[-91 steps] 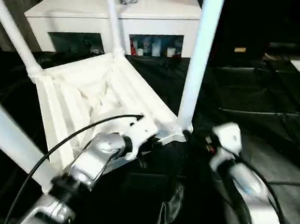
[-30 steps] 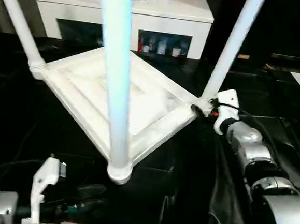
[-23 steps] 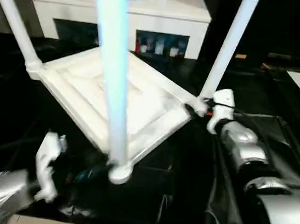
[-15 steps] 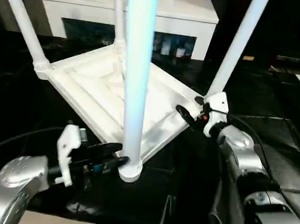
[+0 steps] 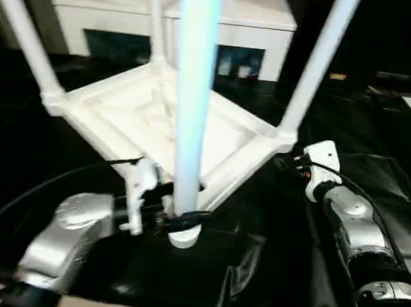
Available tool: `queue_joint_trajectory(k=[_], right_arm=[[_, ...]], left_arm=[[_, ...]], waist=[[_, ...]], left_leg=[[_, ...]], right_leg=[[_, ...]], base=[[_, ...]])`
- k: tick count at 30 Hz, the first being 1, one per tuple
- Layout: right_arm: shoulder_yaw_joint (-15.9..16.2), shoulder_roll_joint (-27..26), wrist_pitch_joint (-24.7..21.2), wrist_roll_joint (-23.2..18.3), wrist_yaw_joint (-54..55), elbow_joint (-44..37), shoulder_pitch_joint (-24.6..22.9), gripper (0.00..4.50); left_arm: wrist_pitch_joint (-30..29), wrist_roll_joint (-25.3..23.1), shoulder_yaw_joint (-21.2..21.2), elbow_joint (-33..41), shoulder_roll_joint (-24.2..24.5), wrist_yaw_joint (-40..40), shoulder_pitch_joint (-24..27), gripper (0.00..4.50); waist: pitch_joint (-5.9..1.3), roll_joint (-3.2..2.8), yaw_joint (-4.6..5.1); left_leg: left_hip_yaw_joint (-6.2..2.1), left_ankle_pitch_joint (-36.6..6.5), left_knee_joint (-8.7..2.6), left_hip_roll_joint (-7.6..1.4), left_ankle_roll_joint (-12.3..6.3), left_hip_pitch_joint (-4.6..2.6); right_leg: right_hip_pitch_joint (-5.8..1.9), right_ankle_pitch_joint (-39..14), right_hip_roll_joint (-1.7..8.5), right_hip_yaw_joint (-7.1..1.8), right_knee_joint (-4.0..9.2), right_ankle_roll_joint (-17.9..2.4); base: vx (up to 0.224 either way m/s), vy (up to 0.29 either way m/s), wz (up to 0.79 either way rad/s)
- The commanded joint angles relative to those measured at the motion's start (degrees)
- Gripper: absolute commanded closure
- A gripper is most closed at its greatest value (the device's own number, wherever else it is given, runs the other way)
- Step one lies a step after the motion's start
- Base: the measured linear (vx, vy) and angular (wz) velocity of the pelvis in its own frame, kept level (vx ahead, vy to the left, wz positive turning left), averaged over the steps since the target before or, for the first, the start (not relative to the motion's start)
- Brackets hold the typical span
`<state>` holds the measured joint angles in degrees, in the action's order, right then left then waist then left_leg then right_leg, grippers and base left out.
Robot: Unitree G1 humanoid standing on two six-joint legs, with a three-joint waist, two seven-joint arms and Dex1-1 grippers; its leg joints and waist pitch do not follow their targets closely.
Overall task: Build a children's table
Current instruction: Rotate table base
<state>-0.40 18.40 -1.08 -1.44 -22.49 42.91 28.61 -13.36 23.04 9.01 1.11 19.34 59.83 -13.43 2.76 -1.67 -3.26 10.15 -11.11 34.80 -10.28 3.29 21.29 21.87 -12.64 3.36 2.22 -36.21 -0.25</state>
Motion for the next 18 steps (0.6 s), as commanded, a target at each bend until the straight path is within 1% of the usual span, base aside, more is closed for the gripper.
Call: queue_joint_trajectory(k=[1,2,3,4,5,7,8,9,11,12,13,14,15,16,17,18], right_arm=[[1.1,-1.0,-1.0,0.1,-1.0,-0.6,0.0,0.7],[1.4,-1.6,-0.8,0.1,-1.2,0.1,0.2,0.7],[1.7,-2.3,-0.7,0.0,-1.5,0.9,0.6,0.7],[1.9,-2.7,-0.8,-0.1,-1.7,1.2,0.8,0.7],[1.9,-2.7,-0.8,-0.1,-1.7,1.2,0.8,0.7],[2.4,-4.0,-0.9,-0.6,-3.5,1.3,1.5,0.7],[2.6,-4.3,-0.9,-0.7,-4.1,1.2,1.7,0.7],[2.7,-4.6,-0.8,-0.9,-4.7,1.2,1.9,0.7],[3.0,-5.4,-0.7,-1.4,-6.5,0.7,2.1,0.7],[3.6,-6.3,-0.6,-1.8,-8.4,0.3,2.3,0.7],[3.9,-6.8,-0.7,-2.1,-9.3,0.1,2.4,0.7],[4.3,-7.0,-0.6,-2.0,-9.7,-0.1,2.4,0.7],[4.3,-7.0,-0.6,-2.0,-9.7,-0.1,2.4,0.7],[4.6,-7.3,-0.7,-2.0,-10.3,-0.2,2.4,0.7],[4.6,-7.3,-0.7,-2.0,-10.4,-0.2,2.4,0.7],[4.7,-7.4,-0.7,-1.9,-10.6,-0.3,2.3,0.7]], left_arm=[[-2.0,2.0,1.4,-0.5,-1.2,0.5,-1.3,0.82],[-2.4,1.8,2.4,-1.0,-1.8,0.9,-2.0,0.74],[-2.3,0.9,3.6,-2.0,-2.7,1.0,-2.8,0.64],[-1.6,-0.1,4.1,-2.4,-2.9,0.7,-3.0,0.56],[-1.6,-0.1,4.1,-2.4,-2.9,0.7,-3.0,0.51],[-1.6,-1.7,5.5,-2.4,-3.5,0.0,-3.5,0.4],[-1.7,-1.8,5.7,-2.3,-3.7,-0.1,-3.6,0.3],[-2.2,-1.5,5.9,-2.2,-3.8,0.0,-3.8,0.3],[-3.8,-0.9,6.9,-1.1,-4.3,0.3,-4.0,0.3],[-4.7,-0.8,8.1,-0.5,-5.4,-0.1,-4.5,0.3],[-4.6,-1.2,8.9,-0.6,-6.3,-0.3,-5.0,0.3],[-4.4,-1.3,9.5,-1.0,-7.1,-0.5,-5.5,0.3],[-4.4,-1.3,9.5,-1.0,-7.1,-0.5,-5.5,0.3],[-3.9,-1.9,10.4,-1.8,-8.4,-0.9,-6.4,0.3],[-3.9,-1.9,10.4,-1.8,-8.5,-0.9,-6.5,0.3],[-3.7,-2.1,10.9,-2.4,-9.5,-1.2,-7.1,0.3]], waist=[[-3.62,-0.17,0.01],[-3.62,-0.23,0.09],[-3.52,-0.29,0.26],[-3.53,-0.39,0.25],[-3.57,-0.35,0.25],[-3.61,-0.56,0.32],[-3.62,-0.52,0.37],[-3.61,-0.67,0.34],[-3.69,-0.69,0.22],[-3.64,-0.6,0.15],[-3.62,-0.48,0.19],[-3.62,-0.47,0.13],[-3.57,-0.45,0.16],[-3.57,-0.44,0.22],[-3.56,-0.17,0.31],[-3.57,-0.17,0.4]], left_leg=[[-0.74,-8.5,-3.86,-2.33,-1.7,-0.46],[-0.69,-8.7,-3.87,-2.34,-1.75,-0.48],[-0.7,-9.7,-3.92,-2.43,-1.93,-0.58],[-0.7,-10.0,-3.92,-2.5,-1.94,-0.67],[-0.74,-9.9,-3.93,-2.56,-1.91,-0.66],[-0.82,-9.5,-3.93,-2.63,-2.08,-0.62],[-0.81,-9.3,-3.93,-2.64,-2.23,-0.59],[-0.82,-9.0,-3.9,-2.61,-2.42,-0.57],[-0.71,-8.7,-3.82,-2.66,-2.67,-0.67],[-0.74,-8.4,-3.88,-2.68,-2.79,-0.55],[-0.71,-8.6,-3.89,-2.7,-3.1,-0.53],[-0.77,-8.5,-3.91,-2.73,-3.04,-0.58],[-0.73,-8.3,-3.88,-2.7,-3.13,-0.53],[-0.8,-8.4,-3.92,-2.68,-3.08,-0.44],[-0.79,-8.2,-3.9,-2.64,-3.19,-0.42],[-0.79,-8.1,-3.9,-2.63,-3.33,-0.41]], right_leg=[[-2.75,0.3,3.95,-2.35,3.77,-15.5],[-2.68,0.0,3.94,-2.32,3.8,-15.6],[-2.51,-1.7,4.0,-2.33,4.05,-15.8],[-2.44,-2.2,4.05,-2.35,4.1,-15.9],[-2.52,-2.0,4.08,-2.37,4.05,-15.9],[-2.57,-1.1,4.09,-2.35,3.94,-15.9],[-2.58,-0.6,4.06,-2.34,3.9,-16.0],[-2.61,-0.3,4.11,-2.34,3.89,-16.1],[-2.56,0.4,4.12,-2.38,3.82,-16.3],[-2.64,0.4,4.13,-2.32,3.75,-16.4],[-2.56,0.3,4.13,-2.33,3.79,-16.5],[-2.64,0.2,4.19,-2.34,3.83,-16.5],[-2.59,0.1,4.15,-2.36,3.85,-16.5],[-2.7,-0.1,4.22,-2.34,3.88,-16.4],[-2.73,-0.2,4.27,-2.37,3.92,-16.3],[-2.76,-0.3,4.29,-2.37,3.94,-16.3]], base=[[0.0,0.0,0.0],[0.0,0.0,0.0],[0.0,0.0,0.0],[0.0,0.0,0.0],[0.0,0.0,0.0],[0.0,0.0,0.0],[0.0,0.0,0.0],[0.0,0.0,0.0],[0.0,0.0,0.0],[0.0,0.0,0.0],[0.0,0.0,0.0],[0.0,0.0,0.0],[0.0,0.0,0.0],[0.0,0.0,0.0],[0.0,0.0,0.0],[0.0,0.0,0.0]])
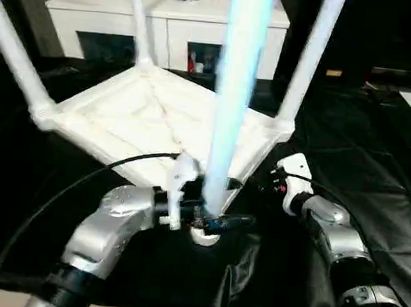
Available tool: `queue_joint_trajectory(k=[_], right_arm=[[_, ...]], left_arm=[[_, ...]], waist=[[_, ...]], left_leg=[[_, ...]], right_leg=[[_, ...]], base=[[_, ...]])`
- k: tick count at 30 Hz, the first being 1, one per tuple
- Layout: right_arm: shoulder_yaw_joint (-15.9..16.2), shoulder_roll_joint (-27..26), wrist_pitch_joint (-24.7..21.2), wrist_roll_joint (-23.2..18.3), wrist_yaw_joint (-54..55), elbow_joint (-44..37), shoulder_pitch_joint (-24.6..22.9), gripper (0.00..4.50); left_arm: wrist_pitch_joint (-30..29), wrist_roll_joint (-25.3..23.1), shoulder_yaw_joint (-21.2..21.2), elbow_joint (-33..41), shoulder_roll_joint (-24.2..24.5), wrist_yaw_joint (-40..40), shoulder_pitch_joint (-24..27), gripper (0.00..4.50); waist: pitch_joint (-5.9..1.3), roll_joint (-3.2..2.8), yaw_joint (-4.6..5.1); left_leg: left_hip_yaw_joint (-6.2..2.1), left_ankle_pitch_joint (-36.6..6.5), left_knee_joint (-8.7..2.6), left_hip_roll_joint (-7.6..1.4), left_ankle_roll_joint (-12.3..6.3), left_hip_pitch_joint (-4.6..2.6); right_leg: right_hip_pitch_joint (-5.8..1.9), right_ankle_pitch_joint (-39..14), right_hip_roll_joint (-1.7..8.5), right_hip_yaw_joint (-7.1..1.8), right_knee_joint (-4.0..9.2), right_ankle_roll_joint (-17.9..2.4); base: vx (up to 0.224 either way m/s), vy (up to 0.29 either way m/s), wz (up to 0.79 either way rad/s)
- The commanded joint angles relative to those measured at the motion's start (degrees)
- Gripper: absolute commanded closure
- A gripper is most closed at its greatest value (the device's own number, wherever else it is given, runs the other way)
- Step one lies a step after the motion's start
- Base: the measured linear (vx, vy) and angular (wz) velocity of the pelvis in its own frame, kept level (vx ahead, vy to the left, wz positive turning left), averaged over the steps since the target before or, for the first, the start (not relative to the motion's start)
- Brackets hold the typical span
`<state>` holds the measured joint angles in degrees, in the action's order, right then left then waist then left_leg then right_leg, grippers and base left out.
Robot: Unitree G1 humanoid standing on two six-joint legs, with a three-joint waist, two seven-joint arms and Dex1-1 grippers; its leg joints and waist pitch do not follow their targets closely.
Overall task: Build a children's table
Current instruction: Rotate table base
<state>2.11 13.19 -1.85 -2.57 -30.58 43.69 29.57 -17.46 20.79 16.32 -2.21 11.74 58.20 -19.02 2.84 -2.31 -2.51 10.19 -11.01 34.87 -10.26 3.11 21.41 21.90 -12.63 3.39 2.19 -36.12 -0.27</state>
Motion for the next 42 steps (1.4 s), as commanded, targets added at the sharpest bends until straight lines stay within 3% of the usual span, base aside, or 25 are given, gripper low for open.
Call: queue_joint_trajectory(k=[1,6,8,11,12,13,16,22,24,27,30,33,36,42], right_arm=[[2.3,-2.4,0.1,-0.8,-2.7,-1.1,1.3,0.7],[2.6,-2.9,0.4,-0.5,-4.2,-1.6,0.6,0.7],[2.6,-3.2,0.3,-0.8,-4.6,-2.1,0.4,0.7],[2.7,-3.5,0.4,-0.8,-4.3,-2.5,0.2,0.7],[1.6,-3.3,1.6,0.1,-0.7,-1.6,0.7,0.7],[1.2,-3.3,1.8,0.2,0.2,-1.3,0.9,0.7],[-1.1,-2.1,2.8,0.0,3.3,-0.7,1.6,0.7],[-2.8,-0.2,2.1,-1.3,2.1,-2.9,1.2,0.7],[-3.1,1.4,1.3,-2.4,-1.0,-5.8,-0.1,0.7],[-2.2,3.4,0.7,-3.2,-5.7,-9.1,-2.1,0.7],[-1.1,6.1,0.4,-4.0,-10.7,-12.4,-4.1,0.7],[0.5,8.9,-0.8,-4.3,-15.2,-15.7,-5.8,0.7],[2.4,11.2,-1.8,-4.0,-19.1,-18.9,-7.4,0.7],[5.6,14.5,-4.3,-3.8,-24.9,-25.8,-10.9,0.7]], left_arm=[[0.5,-0.1,3.9,0.4,-2.7,0.1,-2.0,0.3],[3.0,-3.0,5.1,-2.9,-5.8,-1.9,-4.2,0.3],[3.9,-4.0,5.1,-4.2,-6.5,-2.8,-4.8,0.3],[6.2,-6.8,4.8,-6.8,-7.5,-5.9,-6.0,0.3],[9.7,-10.8,3.3,-11.7,-7.8,-11.2,-8.3,0.3],[10.2,-11.5,2.9,-12.8,-7.7,-12.2,-8.8,0.3],[12.2,-13.3,1.6,-14.9,-5.4,-13.3,-9.6,0.3],[12.7,-12.7,0.7,-14.9,-2.0,-9.6,-8.7,0.3],[10.5,-8.6,0.1,-11.4,-0.1,-4.3,-6.7,0.3],[5.3,-3.3,0.4,-5.5,2.5,1.4,-3.7,0.3],[3.1,-1.5,1.0,-2.9,5.7,4.8,-1.7,0.3],[4.2,-5.5,2.9,-5.2,10.1,7.9,-2.0,0.3],[8.1,-9.8,2.9,-10.7,11.3,7.3,-4.2,0.3],[11.6,-12.0,3.4,-18.1,12.5,7.8,-9.2,0.75]], waist=[[-3.67,0.52,-0.2],[-3.67,0.39,0.48],[-3.7,-0.01,0.53],[-3.66,0.11,0.56],[-3.61,-0.2,0.66],[-3.71,-0.12,0.58],[-3.69,0.07,0.43],[-3.69,-0.22,0.08],[-3.68,-0.22,-0.05],[-3.6,-0.41,-0.23],[-3.43,-0.29,-0.58],[-3.2,-0.45,-0.92],[-3.06,-0.53,-0.96],[-3.33,-0.68,-1.12]], left_leg=[[-0.82,-7.8,-3.87,-2.58,-3.35,-0.39],[-0.99,-7.6,-3.8,-2.55,-4.27,-0.09],[-0.98,-7.9,-3.74,-2.58,-4.4,-0.27],[-1.01,-8.7,-3.79,-2.68,-4.49,-0.36],[-1.09,-9.1,-3.83,-2.64,-4.41,-0.26],[-0.96,-9.6,-3.7,-2.57,-4.07,-0.71],[-1.1,-9.3,-3.9,-2.67,-3.55,-0.44],[-1.05,-9.1,-3.9,-2.67,-3.95,-0.44],[-1.08,-9.1,-3.98,-2.81,-3.92,-0.4],[-0.89,-9.6,-3.99,-2.79,-4.04,-0.62],[-0.8,-10.9,-4.07,-2.89,-4.06,-0.67],[-0.89,-12.0,-4.36,-2.78,-3.76,-0.78],[-0.86,-13.2,-4.37,-2.67,-2.92,-0.93],[-1.14,-11.5,-4.39,-2.72,-2.87,-0.6]], right_leg=[[-2.9,-0.1,4.34,-2.37,3.88,-16.3],[-3.13,-0.2,4.38,-2.25,4.11,-16.4],[-2.98,0.0,4.34,-2.25,4.13,-16.7],[-3.0,-0.2,4.37,-2.24,4.16,-16.9],[-2.95,-0.9,4.28,-2.16,4.35,-16.7],[-2.78,-1.0,4.2,-2.24,4.44,-16.4],[-2.96,-1.4,4.47,-2.22,4.33,-16.2],[-2.78,-1.2,4.43,-2.21,4.17,-16.2],[-2.85,-0.6,4.51,-2.26,3.99,-16.3],[-2.53,-0.5,4.24,-2.19,3.94,-17.0],[-2.43,-2.5,4.17,-2.21,4.2,-16.8],[-2.28,-5.8,3.92,-2.21,4.51,-15.2],[-2.14,-9.0,4.12,-2.41,5.1,-13.8],[-2.46,-5.7,4.34,-2.36,4.67,-14.5]], base=[[0.0,0.0,0.0],[0.0,0.0,0.0],[0.0,0.0,0.0],[0.0,0.0,0.0],[0.0,0.0,0.0],[0.0,0.0,0.0],[0.0,0.0,0.0],[0.0,0.0,0.0],[0.0,0.0,0.0],[0.0,0.0,0.0],[0.0,0.0,0.0],[0.0,0.0,0.0],[0.0,0.0,0.0],[0.0,0.0,0.0]])
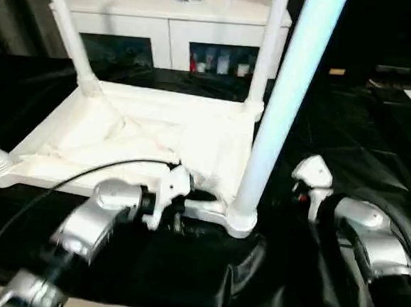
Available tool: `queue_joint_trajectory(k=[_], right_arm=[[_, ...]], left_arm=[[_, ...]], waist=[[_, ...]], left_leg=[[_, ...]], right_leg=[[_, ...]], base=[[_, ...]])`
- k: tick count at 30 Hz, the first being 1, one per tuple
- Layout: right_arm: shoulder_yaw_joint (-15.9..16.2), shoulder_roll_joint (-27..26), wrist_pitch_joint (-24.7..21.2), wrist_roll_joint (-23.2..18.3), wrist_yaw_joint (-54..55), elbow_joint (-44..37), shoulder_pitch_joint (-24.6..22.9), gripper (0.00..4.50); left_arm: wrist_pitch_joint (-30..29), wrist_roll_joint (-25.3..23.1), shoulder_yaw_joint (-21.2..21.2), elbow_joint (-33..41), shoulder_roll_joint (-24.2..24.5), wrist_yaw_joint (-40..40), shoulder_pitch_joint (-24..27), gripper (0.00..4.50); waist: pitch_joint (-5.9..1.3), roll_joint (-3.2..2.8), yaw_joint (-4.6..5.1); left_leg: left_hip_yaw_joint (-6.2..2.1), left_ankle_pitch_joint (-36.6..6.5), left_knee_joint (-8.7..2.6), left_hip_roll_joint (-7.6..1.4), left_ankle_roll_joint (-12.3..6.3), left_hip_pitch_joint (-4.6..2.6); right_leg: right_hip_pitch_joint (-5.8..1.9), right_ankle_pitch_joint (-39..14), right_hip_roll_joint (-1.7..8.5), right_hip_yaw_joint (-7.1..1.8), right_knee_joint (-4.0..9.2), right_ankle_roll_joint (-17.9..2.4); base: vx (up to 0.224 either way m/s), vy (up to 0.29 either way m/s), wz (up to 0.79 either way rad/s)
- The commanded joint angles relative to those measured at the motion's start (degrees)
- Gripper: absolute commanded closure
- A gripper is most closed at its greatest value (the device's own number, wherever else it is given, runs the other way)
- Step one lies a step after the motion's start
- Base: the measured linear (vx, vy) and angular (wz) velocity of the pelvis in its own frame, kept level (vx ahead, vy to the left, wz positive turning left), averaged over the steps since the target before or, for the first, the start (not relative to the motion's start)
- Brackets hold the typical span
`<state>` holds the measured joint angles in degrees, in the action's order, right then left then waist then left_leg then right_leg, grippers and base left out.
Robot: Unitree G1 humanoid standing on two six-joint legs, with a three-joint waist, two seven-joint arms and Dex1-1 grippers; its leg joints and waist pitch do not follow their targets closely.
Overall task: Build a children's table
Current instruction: Rotate table base
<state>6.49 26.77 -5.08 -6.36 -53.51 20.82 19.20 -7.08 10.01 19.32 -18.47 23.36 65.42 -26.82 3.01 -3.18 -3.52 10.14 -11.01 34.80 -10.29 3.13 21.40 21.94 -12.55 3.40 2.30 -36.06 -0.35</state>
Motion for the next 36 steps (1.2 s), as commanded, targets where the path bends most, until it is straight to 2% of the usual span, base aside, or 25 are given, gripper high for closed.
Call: queue_joint_trajectory(k=[1,3,4,5,6,7,8,9,10,11,12,13,14,15,18,22,23,24,27,30,32,34,35,36], right_arm=[[1.7,1.5,-1.5,-0.1,-2.7,-4.2,-1.2,0.7],[2.2,2.2,-2.2,-0.4,-3.6,-6.1,-2.2,0.7],[2.3,2.5,-2.5,-0.4,-3.8,-6.8,-2.6,0.7],[2.3,2.8,-2.7,-0.5,-4.0,-7.3,-2.8,0.7],[2.3,3.0,-2.9,-0.5,-4.1,-7.7,-3.1,0.7],[2.2,3.2,-3.0,-0.6,-4.1,-8.0,-3.3,0.7],[2.1,3.4,-3.1,-0.6,-4.2,-8.5,-3.5,0.7],[2.0,3.7,-3.3,-0.6,-4.2,-8.8,-3.6,0.7],[1.9,4.0,-3.7,-0.7,-4.2,-9.5,-3.9,0.7],[1.8,4.2,-4.0,-0.8,-4.2,-10.1,-4.1,0.7],[1.7,4.5,-4.5,-0.9,-4.2,-10.8,-4.4,0.7],[1.5,4.8,-5.0,-1.0,-4.2,-11.6,-4.8,0.7],[1.5,4.9,-5.2,-1.0,-4.2,-12.0,-5.0,0.7],[1.3,5.2,-5.4,-1.1,-4.2,-12.5,-5.2,0.7],[1.1,5.7,-5.9,-1.1,-4.1,-13.6,-6.0,0.7],[1.0,6.1,-6.5,-1.2,-3.8,-14.8,-6.7,0.7],[1.0,6.1,-6.9,-1.2,-3.7,-15.4,-7.0,0.7],[1.0,6.2,-7.4,-1.3,-3.5,-16.0,-7.3,0.7],[1.0,6.2,-7.8,-1.4,-3.2,-16.6,-7.5,0.7],[1.1,6.1,-7.9,-1.4,-3.0,-16.8,-7.4,0.7],[1.1,6.1,-8.0,-1.4,-3.0,-16.7,-7.2,0.7],[1.1,6.0,-8.1,-1.4,-2.9,-16.7,-7.0,0.7],[1.1,5.9,-8.2,-1.5,-2.9,-16.7,-6.8,0.7],[1.0,5.8,-8.2,-1.7,-2.9,-16.7,-6.7,0.7]], left_arm=[[1.5,-1.3,0.6,-3.0,0.9,1.4,-2.2,0.91],[2.1,-1.6,0.7,-5.2,0.6,3.1,-3.5,0.96],[2.1,-1.5,0.7,-6.0,0.5,4.2,-4.0,1.01],[2.1,-1.5,0.8,-6.8,0.4,5.0,-4.4,1.1],[2.3,-1.5,1.0,-7.6,0.3,5.9,-4.8,1.24],[2.0,-1.3,1.2,-8.3,0.3,7.2,-5.2,1.35],[2.2,-1.5,1.5,-9.3,0.2,8.1,-5.7,1.35],[2.6,-1.7,1.8,-10.3,0.3,9.0,-6.2,1.42],[2.9,-1.7,2.2,-11.3,0.3,9.9,-6.7,1.46],[3.1,-1.7,2.4,-12.2,0.2,10.5,-7.1,1.56],[3.6,-1.7,2.5,-13.2,0.2,11.2,-7.6,1.69],[4.2,-2.1,2.6,-14.5,0.1,11.8,-8.2,1.69],[4.6,-2.3,2.7,-15.2,0.0,12.2,-8.6,1.84],[5.0,-2.7,2.8,-16.0,0.0,12.7,-9.0,1.9],[5.8,-3.4,2.9,-17.6,0.1,13.5,-9.7,2.2],[8.0,-4.4,2.9,-20.2,-0.4,13.0,-10.5,2.5],[8.7,-4.7,3.0,-21.3,-0.8,13.0,-10.7,2.5],[9.0,-4.9,3.3,-22.3,-1.5,13.8,-10.7,2.76],[10.0,-5.7,3.4,-23.6,-2.2,13.6,-10.7,2.87],[10.4,-6.4,3.6,-24.6,-2.3,13.5,-10.9,3.2],[10.7,-7.1,3.9,-25.2,-2.0,13.6,-10.9,3.22],[11.2,-7.3,3.8,-25.8,-2.0,13.6,-10.9,3.4],[11.2,-7.3,3.5,-26.1,-2.0,13.4,-10.9,3.62],[11.2,-7.3,3.3,-26.3,-1.8,13.3,-10.8,3.67]], waist=[[-3.69,-0.47,-0.36],[-3.69,0.02,-0.21],[-3.75,0.06,-0.22],[-3.84,-0.63,-0.31],[-3.82,-0.39,-0.19],[-3.89,-0.71,-0.27],[-3.86,-0.53,-0.18],[-3.78,-0.63,-0.12],[-3.82,-1.05,-0.16],[-3.7,-0.71,-0.12],[-3.74,-0.73,-0.18],[-3.8,-1.38,-0.23],[-3.71,-1.1,-0.15],[-3.8,-1.29,-0.24],[-3.82,-1.27,-0.1],[-3.81,-1.53,-0.07],[-3.83,-1.76,-0.06],[-3.79,-1.84,-0.05],[-3.84,-1.79,-0.07],[-3.87,-1.76,-0.01],[-3.88,-1.69,0.02],[-3.88,-1.46,0.05],[-3.88,-1.25,0.03],[-3.88,-1.49,0.0]], left_leg=[[-1.13,-10.9,-4.15,-2.68,-3.0,-0.76],[-1.14,-9.6,-4.13,-2.64,-3.83,-0.48],[-1.07,-9.3,-4.03,-2.58,-4.01,-0.4],[-1.14,-8.8,-3.94,-2.65,-4.15,-0.42],[-1.04,-8.9,-3.94,-2.65,-4.31,-0.44],[-1.1,-8.8,-3.88,-2.7,-4.41,-0.5],[-1.05,-9.0,-3.94,-2.7,-4.52,-0.5],[-1.04,-10.0,-3.99,-2.67,-4.3,-0.56],[-1.12,-10.3,-3.97,-2.71,-4.16,-0.64],[-1.04,-10.6,-4.04,-2.63,-4.25,-0.57],[-1.05,-10.7,-4.05,-2.66,-4.18,-0.62],[-1.11,-10.8,-3.97,-2.73,-4.04,-0.7],[-1.05,-10.9,-4.0,-2.68,-4.14,-0.65],[-1.11,-10.5,-3.94,-2.69,-4.08,-0.6],[-1.1,-10.2,-3.91,-2.65,-4.43,-0.48],[-1.16,-9.6,-3.85,-2.64,-4.82,-0.37],[-1.16,-9.4,-3.8,-2.61,-4.94,-0.37],[-1.15,-9.6,-3.81,-2.66,-4.96,-0.41],[-1.17,-9.8,-3.83,-2.68,-4.9,-0.39],[-1.2,-9.7,-3.85,-2.71,-4.84,-0.35],[-1.19,-9.5,-3.83,-2.69,-4.95,-0.34],[-1.18,-9.2,-3.84,-2.69,-5.13,-0.29],[-1.17,-8.9,-3.84,-2.69,-5.29,-0.27],[-1.18,-8.8,-3.83,-2.73,-5.4,-0.28]], right_leg=[[-2.5,-4.6,4.27,-2.43,4.39,-14.3],[-2.7,-2.0,4.33,-2.37,4.26,-14.8],[-2.75,-1.8,4.37,-2.36,4.24,-15.0],[-2.73,-1.4,4.53,-2.34,4.11,-15.4],[-2.69,-1.2,4.44,-2.33,4.34,-15.5],[-2.72,-0.7,4.48,-2.33,4.19,-15.8],[-2.67,-0.7,4.43,-2.32,4.34,-15.9],[-2.67,-1.5,4.37,-2.26,4.46,-16.2],[-2.69,-1.7,4.44,-2.25,4.35,-16.3],[-2.76,-2.4,4.33,-2.26,4.54,-16.1],[-2.77,-2.8,4.4,-2.28,4.52,-16.1],[-2.68,-3.4,4.55,-2.3,4.47,-16.1],[-2.69,-3.7,4.46,-2.28,4.76,-16.0],[-2.84,-3.3,4.52,-2.34,4.56,-16.0],[-2.86,-3.4,4.5,-2.27,4.65,-15.8],[-2.89,-3.6,4.51,-2.22,4.69,-15.6],[-2.88,-3.7,4.56,-2.23,4.71,-15.6],[-2.87,-3.9,4.57,-2.23,4.8,-15.6],[-2.86,-4.2,4.57,-2.22,4.82,-15.5],[-2.91,-4.1,4.64,-2.22,4.75,-15.5],[-2.89,-4.0,4.64,-2.23,4.76,-15.5],[-2.93,-3.8,4.63,-2.22,4.74,-15.5],[-2.94,-3.7,4.64,-2.2,4.75,-15.5],[-2.88,-3.8,4.68,-2.2,4.69,-15.5]], base=[[0.0,0.0,0.0],[0.0,0.0,0.0],[0.0,0.0,0.0],[0.0,0.0,0.0],[0.0,0.0,0.0],[0.0,0.0,0.0],[0.0,0.0,0.0],[0.0,0.0,0.0],[0.0,0.0,0.0],[0.0,0.0,0.0],[0.0,0.0,0.0],[0.0,0.0,0.0],[0.0,0.0,0.0],[0.0,0.0,0.0],[0.0,0.0,0.0],[0.0,0.0,0.0],[0.0,0.0,0.0],[0.0,0.0,0.0],[0.0,0.0,0.0],[0.0,0.0,0.0],[0.0,0.0,0.0],[0.0,0.0,0.0],[0.0,0.0,0.0],[0.0,0.0,0.0]])
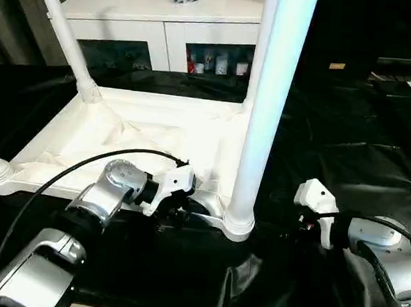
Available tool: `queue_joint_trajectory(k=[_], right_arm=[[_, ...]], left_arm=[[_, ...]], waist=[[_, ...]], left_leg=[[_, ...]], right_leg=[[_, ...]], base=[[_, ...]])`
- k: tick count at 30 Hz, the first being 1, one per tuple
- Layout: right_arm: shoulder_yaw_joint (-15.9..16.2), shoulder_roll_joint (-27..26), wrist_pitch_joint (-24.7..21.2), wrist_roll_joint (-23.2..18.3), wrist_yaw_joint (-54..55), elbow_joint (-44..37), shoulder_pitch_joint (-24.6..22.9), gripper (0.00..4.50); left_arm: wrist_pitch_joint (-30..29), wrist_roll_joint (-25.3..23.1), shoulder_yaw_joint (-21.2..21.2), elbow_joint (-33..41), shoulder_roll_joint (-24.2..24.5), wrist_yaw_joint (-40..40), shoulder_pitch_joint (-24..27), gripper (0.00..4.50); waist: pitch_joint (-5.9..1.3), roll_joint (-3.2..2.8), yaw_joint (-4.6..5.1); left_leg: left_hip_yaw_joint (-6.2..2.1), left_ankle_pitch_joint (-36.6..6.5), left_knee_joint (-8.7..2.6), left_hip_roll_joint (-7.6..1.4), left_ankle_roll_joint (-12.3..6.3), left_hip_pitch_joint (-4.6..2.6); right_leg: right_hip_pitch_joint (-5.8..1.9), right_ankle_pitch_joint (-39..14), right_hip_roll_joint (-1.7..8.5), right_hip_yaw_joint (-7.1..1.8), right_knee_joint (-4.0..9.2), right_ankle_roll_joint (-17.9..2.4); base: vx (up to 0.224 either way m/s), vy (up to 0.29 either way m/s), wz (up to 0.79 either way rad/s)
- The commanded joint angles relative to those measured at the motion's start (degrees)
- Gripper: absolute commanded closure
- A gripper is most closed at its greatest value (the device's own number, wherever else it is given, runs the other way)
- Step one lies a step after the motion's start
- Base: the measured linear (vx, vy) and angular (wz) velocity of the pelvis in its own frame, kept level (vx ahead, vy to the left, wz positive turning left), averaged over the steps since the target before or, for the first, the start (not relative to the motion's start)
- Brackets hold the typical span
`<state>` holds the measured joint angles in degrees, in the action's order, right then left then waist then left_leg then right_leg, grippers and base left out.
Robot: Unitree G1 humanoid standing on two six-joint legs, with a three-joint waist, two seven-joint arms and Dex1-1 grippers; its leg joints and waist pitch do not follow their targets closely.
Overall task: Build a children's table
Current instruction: Rotate table base
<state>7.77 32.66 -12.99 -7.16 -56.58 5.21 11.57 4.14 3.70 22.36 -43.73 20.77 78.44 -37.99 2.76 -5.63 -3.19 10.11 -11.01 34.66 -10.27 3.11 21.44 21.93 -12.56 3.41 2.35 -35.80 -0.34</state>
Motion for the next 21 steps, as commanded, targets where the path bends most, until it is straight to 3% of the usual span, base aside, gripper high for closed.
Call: queue_joint_trajectory(k=[1,3,7,12,13,14,15,16,17,19,20,21], right_arm=[[-0.3,-0.2,-0.3,-1.1,0.0,-1.1,1.1,0.7],[-0.3,-0.2,-0.4,-1.2,-0.1,-1.3,1.1,0.7],[-0.9,0.1,-0.4,-2.2,-0.6,-2.1,0.9,0.7],[-2.1,1.0,-1.5,-4.8,-2.6,-4.2,-0.7,0.7],[-2.1,1.2,-1.6,-4.9,-2.8,-4.4,-0.8,0.7],[-2.1,1.2,-1.6,-4.9,-2.8,-4.4,-0.8,0.7],[-1.8,1.3,-1.5,-5.0,-2.9,-4.1,-0.9,0.7],[-1.7,1.3,-1.3,-4.8,-2.8,-3.8,-0.7,0.7],[-1.4,1.1,-1.0,-4.6,-2.7,-3.2,-0.4,0.7],[-1.0,0.6,-0.7,-4.1,-2.2,-2.0,0.6,0.7],[-0.8,0.5,-0.6,-3.9,-2.1,-1.7,1.0,0.7],[-0.7,0.3,-0.6,-3.7,-1.9,-1.1,1.6,0.7]], left_arm=[[-0.2,-0.9,0.1,-1.0,1.0,0.3,0.6,3.67],[0.0,-1.1,-0.2,-1.2,1.4,0.0,0.9,3.91],[-2.0,-0.9,-2.2,0.5,2.8,-3.6,5.3,4.15],[-9.8,-0.6,-4.2,11.3,3.1,-12.0,15.5,4.47],[-11.9,-0.5,-4.8,13.1,2.6,-13.9,16.8,4.47],[-11.9,-0.5,-4.8,13.1,2.6,-13.9,16.8,4.48],[-15.6,0.1,-5.7,17.3,1.1,-17.4,19.4,4.49],[-16.2,0.1,-5.8,18.5,0.5,-18.3,20.0,4.49],[-17.0,-0.2,-5.9,20.5,-0.5,-19.9,20.9,4.49],[-18.0,-1.3,-6.2,21.7,-2.0,-22.8,20.5,4.49],[-17.8,-1.6,-6.2,22.4,-2.5,-23.6,20.4,4.49],[-17.7,-1.3,-6.3,23.1,-3.1,-23.7,20.0,4.49]], waist=[[-3.63,0.93,-0.34],[-3.64,1.18,-0.32],[-3.56,0.77,-0.21],[-3.43,0.94,1.03],[-3.06,0.95,1.24],[-3.03,1.55,1.32],[-3.2,1.6,1.28],[-2.73,1.74,1.35],[-2.71,2.09,1.38],[-2.58,2.31,1.36],[-2.61,2.1,1.28],[-2.59,2.48,1.2]], left_leg=[[-1.14,-9.0,-3.68,-2.79,-5.39,-0.4],[-1.14,-8.8,-3.72,-2.8,-5.5,-0.34],[-1.23,-9.4,-3.81,-2.92,-5.34,-0.31],[-1.37,-10.2,-4.17,-3.14,-5.81,-0.13],[-1.3,-10.9,-4.32,-2.87,-6.09,-0.03],[-1.11,-11.5,-4.26,-2.86,-5.99,-0.26],[-1.29,-10.4,-4.29,-2.99,-5.67,-0.21],[-1.22,-11.3,-4.52,-2.79,-5.79,-0.15],[-1.13,-12.7,-4.38,-2.65,-5.45,-0.48],[-1.16,-13.2,-4.34,-2.44,-5.0,-0.5],[-1.26,-13.2,-4.37,-2.48,-4.78,-0.55],[-1.27,-13.5,-4.5,-2.43,-4.55,-0.54]], right_leg=[[-2.8,-3.9,4.69,-2.26,4.47,-15.6],[-2.84,-3.7,4.65,-2.25,4.44,-15.6],[-2.86,-4.4,4.83,-2.25,4.46,-15.6],[-3.11,-5.6,4.93,-2.18,4.39,-15.1],[-2.83,-9.1,4.68,-2.01,5.02,-14.3],[-2.69,-10.7,4.65,-2.07,5.22,-14.0],[-2.9,-11.8,4.85,-2.19,5.06,-13.5],[-2.56,-14.2,4.57,-2.06,5.56,-12.9],[-2.45,-18.4,4.73,-2.18,5.88,-11.7],[-2.26,-23.5,4.74,-2.24,6.46,-9.8],[-2.13,-24.2,4.66,-2.28,6.41,-9.5],[-1.99,-25.3,4.59,-2.27,6.6,-8.4]], base=[[0.0,0.0,0.0],[0.0,0.0,0.0],[0.0,0.0,0.0],[0.0,0.0,0.0],[0.0,0.0,0.0],[0.0,0.0,0.0],[0.0,0.0,0.0],[0.0,0.0,0.0],[0.0,0.0,0.0],[0.0,0.0,0.0],[0.0,0.0,0.0],[0.0,0.0,0.0]])
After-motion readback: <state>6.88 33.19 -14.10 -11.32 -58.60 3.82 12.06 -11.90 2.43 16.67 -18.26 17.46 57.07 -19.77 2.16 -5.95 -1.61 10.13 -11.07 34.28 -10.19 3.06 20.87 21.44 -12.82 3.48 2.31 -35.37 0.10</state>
